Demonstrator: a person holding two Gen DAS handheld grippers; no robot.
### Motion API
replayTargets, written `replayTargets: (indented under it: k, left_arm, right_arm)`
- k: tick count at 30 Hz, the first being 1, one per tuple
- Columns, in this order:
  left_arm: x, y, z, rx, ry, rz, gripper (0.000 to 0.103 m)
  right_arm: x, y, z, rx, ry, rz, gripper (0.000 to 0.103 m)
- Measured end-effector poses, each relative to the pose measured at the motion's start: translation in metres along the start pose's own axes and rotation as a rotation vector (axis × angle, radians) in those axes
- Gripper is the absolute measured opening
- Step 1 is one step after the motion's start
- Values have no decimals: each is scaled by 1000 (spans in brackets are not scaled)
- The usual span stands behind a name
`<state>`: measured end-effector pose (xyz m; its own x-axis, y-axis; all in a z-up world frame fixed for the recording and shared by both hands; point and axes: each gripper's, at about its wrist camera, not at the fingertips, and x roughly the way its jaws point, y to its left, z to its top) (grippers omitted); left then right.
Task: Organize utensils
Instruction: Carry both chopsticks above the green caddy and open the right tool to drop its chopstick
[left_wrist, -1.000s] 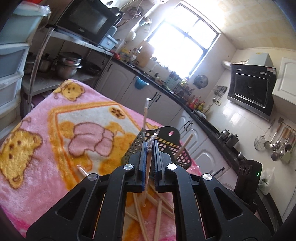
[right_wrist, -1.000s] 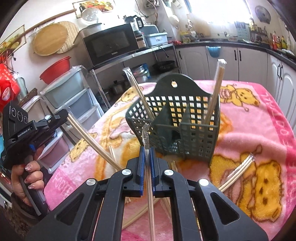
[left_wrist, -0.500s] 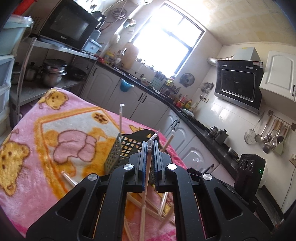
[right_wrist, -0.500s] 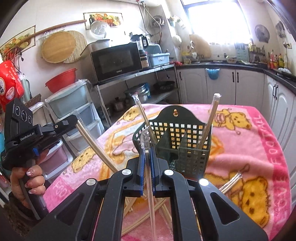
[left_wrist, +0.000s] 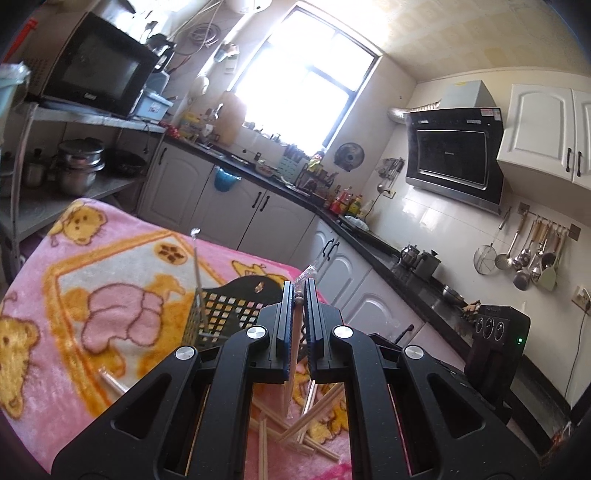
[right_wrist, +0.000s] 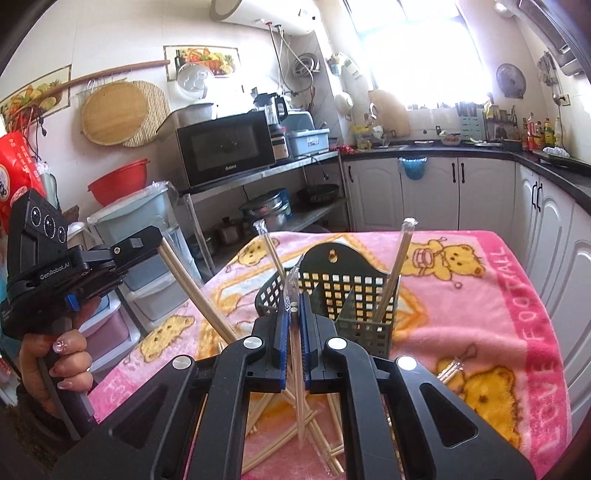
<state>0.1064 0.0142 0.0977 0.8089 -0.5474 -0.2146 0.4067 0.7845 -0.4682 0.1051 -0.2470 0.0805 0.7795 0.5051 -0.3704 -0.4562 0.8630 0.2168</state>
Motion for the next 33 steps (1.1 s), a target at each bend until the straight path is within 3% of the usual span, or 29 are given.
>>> replayTargets:
  k: [33]
  left_arm:
    - [17, -33, 70, 109, -163, -33, 3]
  right_arm:
    - [-29, -7, 64, -51, -196, -39, 6]
